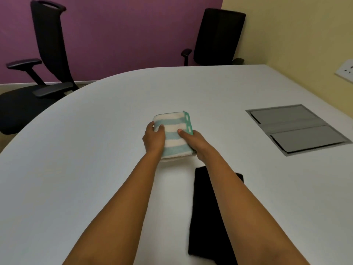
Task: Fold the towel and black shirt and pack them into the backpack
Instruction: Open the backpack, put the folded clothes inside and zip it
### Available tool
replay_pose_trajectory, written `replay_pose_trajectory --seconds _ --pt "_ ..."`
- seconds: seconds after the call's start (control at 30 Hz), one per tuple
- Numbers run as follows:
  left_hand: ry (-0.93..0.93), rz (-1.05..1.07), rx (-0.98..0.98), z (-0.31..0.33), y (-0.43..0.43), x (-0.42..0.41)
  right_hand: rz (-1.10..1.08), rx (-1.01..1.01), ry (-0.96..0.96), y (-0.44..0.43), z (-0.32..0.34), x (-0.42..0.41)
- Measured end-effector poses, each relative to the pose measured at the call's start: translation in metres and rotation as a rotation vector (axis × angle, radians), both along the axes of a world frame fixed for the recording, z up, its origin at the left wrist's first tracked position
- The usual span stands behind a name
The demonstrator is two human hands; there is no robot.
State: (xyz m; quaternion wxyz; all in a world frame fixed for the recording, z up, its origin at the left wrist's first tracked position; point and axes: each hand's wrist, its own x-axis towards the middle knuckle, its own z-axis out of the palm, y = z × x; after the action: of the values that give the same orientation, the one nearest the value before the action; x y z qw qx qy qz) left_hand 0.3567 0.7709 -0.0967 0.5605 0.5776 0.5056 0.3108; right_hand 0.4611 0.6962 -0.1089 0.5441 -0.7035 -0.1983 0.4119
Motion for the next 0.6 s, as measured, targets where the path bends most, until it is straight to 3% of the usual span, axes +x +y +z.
replay_pose_trajectory --seconds 0.27,0.6 --pt "0.029 -0.235 0.045 0.011 -0.108 -0.018 -0.116 -0.022 -0.044 -0.111 0.012 -0.015" --pt "0.195 -0.441 0.204 -0.016 -0.187 -0.031 -0.253 -0.245 -0.32 -0.2 -0.014 -0.045"
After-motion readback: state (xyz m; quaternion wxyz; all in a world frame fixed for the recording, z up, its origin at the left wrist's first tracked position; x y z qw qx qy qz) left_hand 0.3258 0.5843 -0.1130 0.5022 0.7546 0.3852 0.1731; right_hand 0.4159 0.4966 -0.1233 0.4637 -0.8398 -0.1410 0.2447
